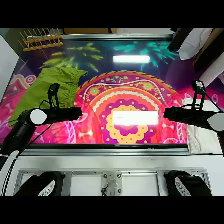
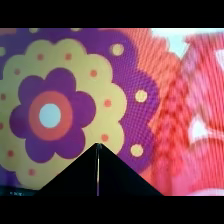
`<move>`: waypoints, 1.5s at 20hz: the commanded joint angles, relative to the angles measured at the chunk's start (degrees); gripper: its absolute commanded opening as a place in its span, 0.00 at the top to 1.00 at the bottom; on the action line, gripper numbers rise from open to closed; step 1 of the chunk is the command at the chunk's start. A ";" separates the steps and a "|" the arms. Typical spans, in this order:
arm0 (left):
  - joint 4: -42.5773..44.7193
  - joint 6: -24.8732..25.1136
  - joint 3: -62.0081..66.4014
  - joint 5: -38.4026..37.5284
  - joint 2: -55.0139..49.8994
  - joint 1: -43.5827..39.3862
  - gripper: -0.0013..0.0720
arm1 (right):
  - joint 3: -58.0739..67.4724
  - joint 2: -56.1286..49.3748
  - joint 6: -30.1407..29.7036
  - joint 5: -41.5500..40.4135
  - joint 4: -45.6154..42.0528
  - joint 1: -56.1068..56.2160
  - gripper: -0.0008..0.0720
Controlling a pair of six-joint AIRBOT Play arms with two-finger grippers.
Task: Fold the clothes and pants, and hang the long-sleeved shirts on hangers.
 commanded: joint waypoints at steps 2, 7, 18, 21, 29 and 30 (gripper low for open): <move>0.02 0.00 -0.02 0.00 0.04 -0.02 0.98 | -0.02 -0.04 0.00 0.02 0.02 0.07 0.95; 0.02 0.00 -0.02 0.02 0.04 -0.02 0.98 | -0.02 -0.04 0.00 0.02 0.02 0.07 0.95; 5.09 4.59 0.90 3.48 0.02 0.17 0.04 | -0.02 -0.04 0.00 0.02 0.02 0.07 0.95; 19.26 4.63 6.67 6.56 -2.12 2.93 0.02 | -0.02 -0.04 0.00 0.02 0.02 0.07 0.95; 25.66 4.50 28.70 4.92 -29.59 15.39 0.01 | -0.02 -0.04 0.00 0.02 0.02 0.07 0.95; 25.66 4.52 30.40 4.72 -33.18 15.69 0.02 | -0.02 -0.04 0.00 0.02 0.02 0.07 0.95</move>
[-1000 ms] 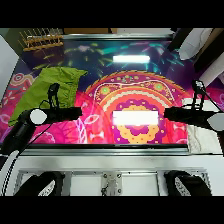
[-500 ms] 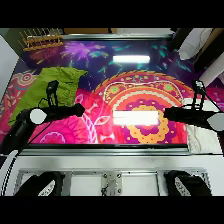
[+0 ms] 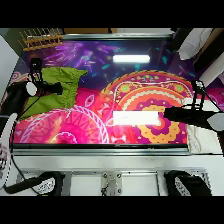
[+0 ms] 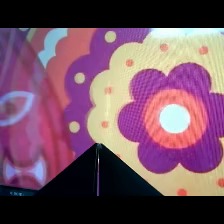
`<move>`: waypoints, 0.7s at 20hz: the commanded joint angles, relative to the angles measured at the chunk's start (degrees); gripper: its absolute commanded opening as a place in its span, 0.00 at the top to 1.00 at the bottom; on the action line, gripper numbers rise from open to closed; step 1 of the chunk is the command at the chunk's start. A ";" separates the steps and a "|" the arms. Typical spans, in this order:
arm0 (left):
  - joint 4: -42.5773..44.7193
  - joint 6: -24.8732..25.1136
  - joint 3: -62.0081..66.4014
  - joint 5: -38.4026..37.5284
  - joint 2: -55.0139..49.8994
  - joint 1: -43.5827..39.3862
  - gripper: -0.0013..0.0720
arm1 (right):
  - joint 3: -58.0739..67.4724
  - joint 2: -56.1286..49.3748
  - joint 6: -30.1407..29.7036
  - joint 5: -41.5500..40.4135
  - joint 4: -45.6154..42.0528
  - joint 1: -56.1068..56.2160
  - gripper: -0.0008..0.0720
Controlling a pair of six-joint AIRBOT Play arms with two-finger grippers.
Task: Fold the clothes and pants, and hang the long-sleeved shirts on hangers.
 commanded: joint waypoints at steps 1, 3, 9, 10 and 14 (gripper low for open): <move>1.73 0.09 7.32 -0.70 -12.79 2.49 0.01 | -0.02 -0.02 0.00 0.02 0.02 0.07 0.95; 1.70 0.07 9.84 -0.98 -18.14 2.49 0.02 | -0.02 -0.04 0.00 0.02 0.02 0.07 0.95; 1.70 0.07 17.53 -4.59 -27.19 0.96 0.02 | -0.02 -0.02 0.00 0.02 0.02 0.07 0.95; 1.68 0.07 18.32 -5.46 -27.71 0.96 0.02 | -0.02 -0.04 0.00 0.02 0.02 0.07 0.95; 1.66 -4.17 18.56 -7.37 -27.76 0.96 0.30 | -0.02 -0.04 0.00 0.02 0.02 0.07 0.95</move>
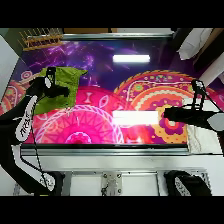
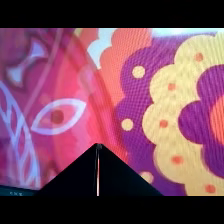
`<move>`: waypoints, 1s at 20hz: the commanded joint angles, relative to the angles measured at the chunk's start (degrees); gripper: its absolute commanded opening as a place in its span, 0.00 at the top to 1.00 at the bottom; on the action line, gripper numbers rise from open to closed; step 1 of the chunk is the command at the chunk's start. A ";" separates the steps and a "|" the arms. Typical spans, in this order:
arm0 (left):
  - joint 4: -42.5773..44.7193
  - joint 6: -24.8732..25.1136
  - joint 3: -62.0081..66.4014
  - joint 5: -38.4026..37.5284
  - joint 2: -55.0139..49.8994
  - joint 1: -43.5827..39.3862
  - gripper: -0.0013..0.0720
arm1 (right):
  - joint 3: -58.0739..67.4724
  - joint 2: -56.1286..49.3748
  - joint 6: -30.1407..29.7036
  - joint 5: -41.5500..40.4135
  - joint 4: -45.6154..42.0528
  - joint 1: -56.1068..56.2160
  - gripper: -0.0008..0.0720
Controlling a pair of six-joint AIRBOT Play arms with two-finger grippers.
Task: Fold the clothes and pants, and hang the long-sleeved shirts on hangers.
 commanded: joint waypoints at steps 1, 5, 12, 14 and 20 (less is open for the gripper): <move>-0.02 -3.30 0.92 -2.97 -0.92 -0.09 0.46 | 0.00 -0.02 0.00 0.02 0.02 0.04 0.95; -1.33 -3.26 0.94 -5.53 0.13 -0.76 0.98 | 0.00 0.00 0.00 0.02 0.02 0.04 0.95; -1.73 -3.26 0.92 -5.88 14.05 -17.66 0.98 | 0.00 -0.02 0.00 0.02 0.02 0.04 0.95; -1.70 -3.28 0.92 -5.79 16.17 -25.92 0.98 | 0.00 -0.02 0.02 -0.26 1.18 0.04 0.95; -1.66 -5.07 0.98 3.74 14.88 -46.82 0.98 | 0.57 0.68 -1.38 -3.93 0.31 -1.18 0.95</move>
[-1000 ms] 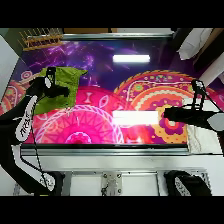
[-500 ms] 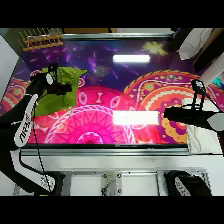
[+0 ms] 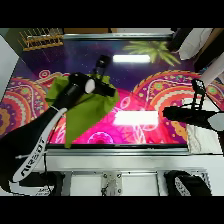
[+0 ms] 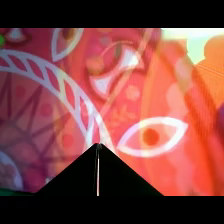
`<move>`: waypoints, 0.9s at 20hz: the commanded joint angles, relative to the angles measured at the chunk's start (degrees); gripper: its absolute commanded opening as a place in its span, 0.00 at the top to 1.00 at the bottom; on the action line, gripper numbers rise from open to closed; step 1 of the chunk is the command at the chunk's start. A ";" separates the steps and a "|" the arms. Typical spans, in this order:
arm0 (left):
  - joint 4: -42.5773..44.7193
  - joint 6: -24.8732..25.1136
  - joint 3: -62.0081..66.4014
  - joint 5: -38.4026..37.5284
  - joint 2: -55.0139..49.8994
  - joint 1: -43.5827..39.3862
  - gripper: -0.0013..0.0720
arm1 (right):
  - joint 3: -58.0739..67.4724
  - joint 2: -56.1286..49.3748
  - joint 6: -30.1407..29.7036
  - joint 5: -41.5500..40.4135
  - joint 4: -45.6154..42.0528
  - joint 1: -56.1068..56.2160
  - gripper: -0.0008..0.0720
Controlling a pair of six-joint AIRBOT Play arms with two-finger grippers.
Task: Fold the clothes and pants, and hang the long-sleeved shirts on hangers.
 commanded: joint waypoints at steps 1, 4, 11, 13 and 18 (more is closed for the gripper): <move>0.17 -2.75 0.17 6.29 -1.16 -9.97 0.98 | 0.92 0.68 -1.25 -4.26 -3.30 -1.95 0.95; 0.15 -9.31 0.15 4.90 -0.87 -8.66 0.14 | 1.27 2.32 -1.25 -6.43 -3.48 -5.09 0.95; -2.51 -13.88 -21.79 -11.43 19.65 9.68 0.13 | 1.25 4.04 -1.22 -6.01 -3.02 -6.45 0.95; -7.80 -12.28 -34.38 -14.25 26.71 14.95 0.13 | 1.25 4.04 -1.22 -5.84 -3.02 -6.38 0.95; -21.46 -4.50 -57.22 -14.14 36.04 26.60 0.13 | 1.25 4.02 -1.22 -5.86 -2.99 -6.38 0.95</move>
